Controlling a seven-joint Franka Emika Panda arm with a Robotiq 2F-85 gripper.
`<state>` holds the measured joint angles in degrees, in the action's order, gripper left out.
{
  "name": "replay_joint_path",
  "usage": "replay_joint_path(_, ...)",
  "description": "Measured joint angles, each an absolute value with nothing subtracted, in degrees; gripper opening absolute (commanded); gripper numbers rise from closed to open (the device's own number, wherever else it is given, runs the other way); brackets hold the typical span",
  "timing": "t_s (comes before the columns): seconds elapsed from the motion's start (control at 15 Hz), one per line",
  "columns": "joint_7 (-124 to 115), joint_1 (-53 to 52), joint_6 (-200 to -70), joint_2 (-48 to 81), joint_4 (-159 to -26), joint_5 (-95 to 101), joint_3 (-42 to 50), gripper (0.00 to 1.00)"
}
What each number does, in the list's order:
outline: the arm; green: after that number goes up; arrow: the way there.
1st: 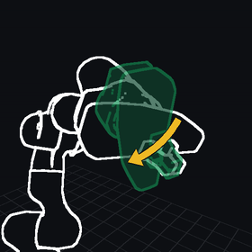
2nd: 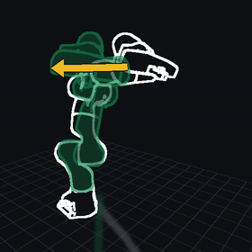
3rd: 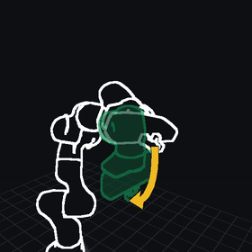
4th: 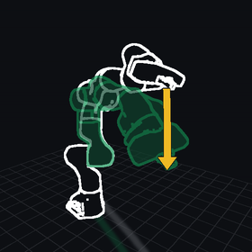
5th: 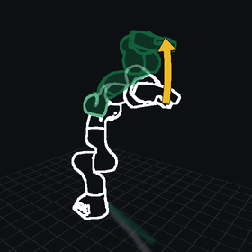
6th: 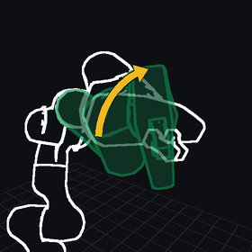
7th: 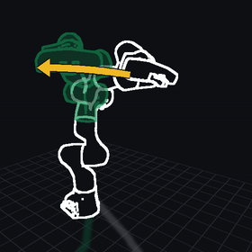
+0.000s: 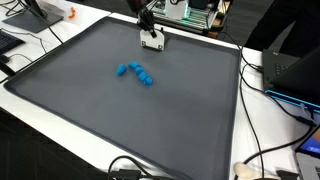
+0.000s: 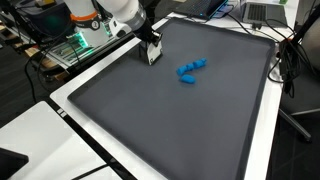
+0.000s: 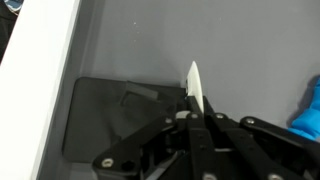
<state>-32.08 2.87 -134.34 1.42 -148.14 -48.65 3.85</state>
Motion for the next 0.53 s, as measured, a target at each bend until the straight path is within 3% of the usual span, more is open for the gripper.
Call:
replay_joint_path(0.13, -32.1, 2.9, -134.3, 1.3, -148.3, -48.6, 3.8, 0.02)
replay_joint_path(0.2, -32.1, 2.9, -134.3, 1.3, -148.4, -48.6, 3.8, 0.1)
replay_joint_path(0.27, -32.1, 2.9, -134.3, 1.2, -148.5, -48.6, 3.8, 0.3)
replay_joint_path(0.53, -31.3, 2.9, -134.4, 2.3, -150.0, -48.6, 3.8, 0.57)
